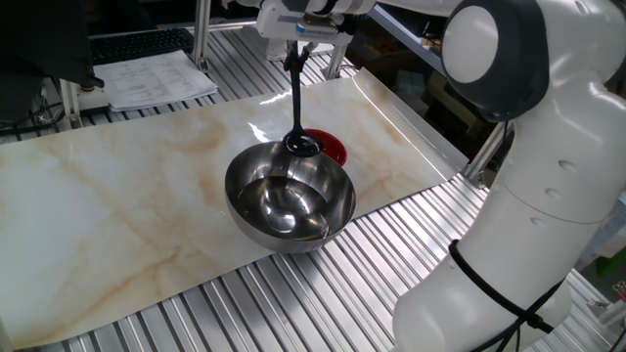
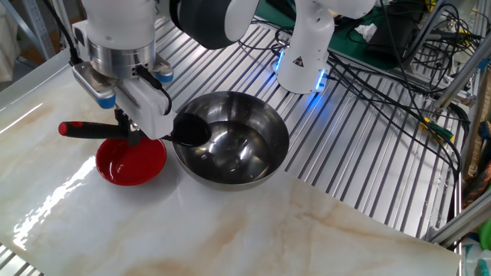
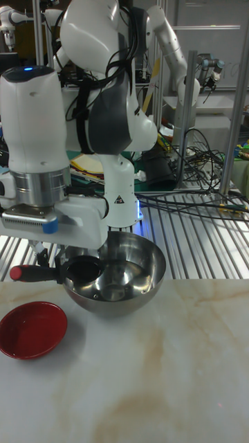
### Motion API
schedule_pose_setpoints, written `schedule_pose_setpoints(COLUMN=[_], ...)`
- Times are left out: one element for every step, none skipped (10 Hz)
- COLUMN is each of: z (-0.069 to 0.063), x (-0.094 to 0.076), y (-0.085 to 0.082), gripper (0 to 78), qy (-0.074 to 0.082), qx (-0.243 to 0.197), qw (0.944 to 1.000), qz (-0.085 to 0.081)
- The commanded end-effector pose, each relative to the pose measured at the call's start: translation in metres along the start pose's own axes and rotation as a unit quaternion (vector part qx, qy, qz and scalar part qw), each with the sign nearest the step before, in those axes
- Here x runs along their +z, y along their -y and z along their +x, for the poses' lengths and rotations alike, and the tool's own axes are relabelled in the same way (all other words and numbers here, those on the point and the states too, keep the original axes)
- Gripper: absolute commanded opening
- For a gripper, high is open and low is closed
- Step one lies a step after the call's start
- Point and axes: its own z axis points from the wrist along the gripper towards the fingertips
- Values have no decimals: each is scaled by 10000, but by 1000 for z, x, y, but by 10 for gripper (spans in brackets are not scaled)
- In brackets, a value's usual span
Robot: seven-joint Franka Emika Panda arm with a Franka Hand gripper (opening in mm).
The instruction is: Scoop water with a large spoon from one bowl to another
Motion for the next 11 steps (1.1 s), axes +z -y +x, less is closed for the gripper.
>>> schedule_pose_setpoints(z=[-2, -5, -7, -17, -21, -30, -34, -38, -49, -56, -65], x=[-2, -2, -2, -7, -9, -11, -10, -9, -7, -6, -5], y=[0, 1, 1, 2, 2, 4, 6, 7, 11, 13, 16], gripper=[12, 12, 12, 12, 12, 12, 12, 12, 12, 12, 12], qy=[33, 46, 50, 40, 35, 39, 47, 50, 50, 50, 55], qx=[6, -3, -12, -61, -77, -118, -131, -151, -193, -211, -245], qw=[10000, 10000, 10000, 10000, 10000, 9999, 9999, 9999, 9998, 9998, 9997], qz=[3, 18, 32, 48, 45, 41, 36, 36, 22, 21, 19])
